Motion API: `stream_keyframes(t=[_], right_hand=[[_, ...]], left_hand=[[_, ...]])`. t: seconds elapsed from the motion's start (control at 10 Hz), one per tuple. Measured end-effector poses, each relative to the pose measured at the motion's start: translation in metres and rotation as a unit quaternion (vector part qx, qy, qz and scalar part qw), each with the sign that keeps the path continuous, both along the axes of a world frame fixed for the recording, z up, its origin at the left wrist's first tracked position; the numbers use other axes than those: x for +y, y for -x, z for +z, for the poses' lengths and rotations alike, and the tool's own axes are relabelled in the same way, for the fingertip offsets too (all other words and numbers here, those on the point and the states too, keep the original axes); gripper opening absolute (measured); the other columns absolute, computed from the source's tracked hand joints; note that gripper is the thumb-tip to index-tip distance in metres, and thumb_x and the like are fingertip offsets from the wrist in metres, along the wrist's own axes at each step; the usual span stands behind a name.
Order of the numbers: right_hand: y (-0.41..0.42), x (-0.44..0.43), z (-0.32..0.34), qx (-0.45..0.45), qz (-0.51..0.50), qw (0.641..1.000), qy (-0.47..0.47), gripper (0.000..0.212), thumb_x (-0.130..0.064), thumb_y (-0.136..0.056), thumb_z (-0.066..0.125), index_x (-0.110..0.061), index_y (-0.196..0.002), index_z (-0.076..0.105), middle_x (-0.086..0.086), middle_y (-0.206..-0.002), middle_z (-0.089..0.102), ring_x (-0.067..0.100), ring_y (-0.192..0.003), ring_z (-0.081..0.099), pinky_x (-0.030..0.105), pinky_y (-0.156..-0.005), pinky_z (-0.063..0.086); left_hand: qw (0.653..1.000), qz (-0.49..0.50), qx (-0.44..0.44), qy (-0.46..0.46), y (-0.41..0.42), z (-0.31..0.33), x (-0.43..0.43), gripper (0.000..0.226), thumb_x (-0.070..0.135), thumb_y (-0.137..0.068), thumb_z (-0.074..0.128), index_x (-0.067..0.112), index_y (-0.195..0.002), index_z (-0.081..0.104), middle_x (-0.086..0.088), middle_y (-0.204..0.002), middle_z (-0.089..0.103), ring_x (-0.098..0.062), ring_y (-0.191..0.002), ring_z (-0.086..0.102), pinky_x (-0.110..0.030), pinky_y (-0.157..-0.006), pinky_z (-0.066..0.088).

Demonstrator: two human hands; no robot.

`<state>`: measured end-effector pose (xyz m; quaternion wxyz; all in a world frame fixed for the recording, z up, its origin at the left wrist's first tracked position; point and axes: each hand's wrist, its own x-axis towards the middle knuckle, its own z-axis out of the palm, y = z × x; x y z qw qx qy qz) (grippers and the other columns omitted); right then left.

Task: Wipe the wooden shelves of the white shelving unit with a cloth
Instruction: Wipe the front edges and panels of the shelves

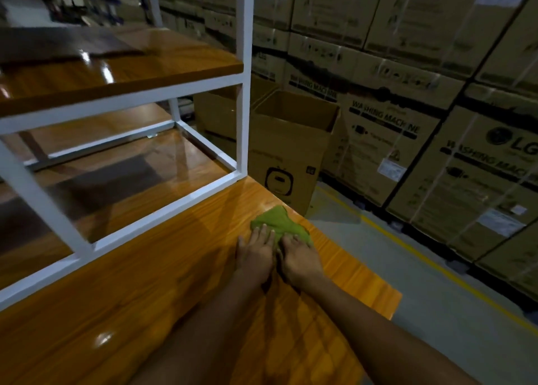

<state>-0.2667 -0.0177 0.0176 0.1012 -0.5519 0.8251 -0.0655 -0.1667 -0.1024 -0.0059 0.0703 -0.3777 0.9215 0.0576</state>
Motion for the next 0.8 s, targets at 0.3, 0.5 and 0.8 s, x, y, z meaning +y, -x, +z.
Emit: stream_keyframes(t=[0.3,0.5,0.8], right_hand=[[0.055,-0.009,-0.021,-0.001,0.104,0.994,0.008,0.054,-0.031,-0.095,0.056,-0.014,-0.145,0.042,0.006,-0.158,0.037,0.029,-0.140,0.037,0.043,-0.107,0.039],[0.058,0.005,-0.003,-0.011,0.130,0.991,-0.020,0.039,-0.032,-0.096,0.051,-0.017,-0.133,0.050,0.006,-0.153,0.043,0.032,-0.128,0.042,0.047,-0.101,0.042],[0.048,0.045,0.039,-0.049,0.072,0.996,0.025,0.064,-0.028,-0.097,0.052,-0.019,-0.156,0.027,0.011,-0.159,0.034,0.032,-0.140,0.039,0.041,-0.106,0.042]], left_hand=[[0.997,0.068,-0.005,-0.030,0.039,0.000,-0.008,0.070,0.034,-0.099,0.042,0.024,-0.155,0.000,-0.002,-0.164,-0.005,-0.023,-0.150,-0.003,-0.058,-0.117,0.004],[0.994,0.062,-0.027,-0.080,0.040,0.016,-0.001,0.067,0.028,-0.100,0.042,0.023,-0.156,0.004,-0.002,-0.164,-0.005,-0.023,-0.150,-0.004,-0.060,-0.116,0.006],[0.996,-0.004,0.009,-0.089,0.011,0.051,0.016,0.070,0.044,-0.102,0.033,0.013,-0.155,0.001,-0.004,-0.164,-0.005,-0.024,-0.150,-0.002,-0.054,-0.117,0.011]])
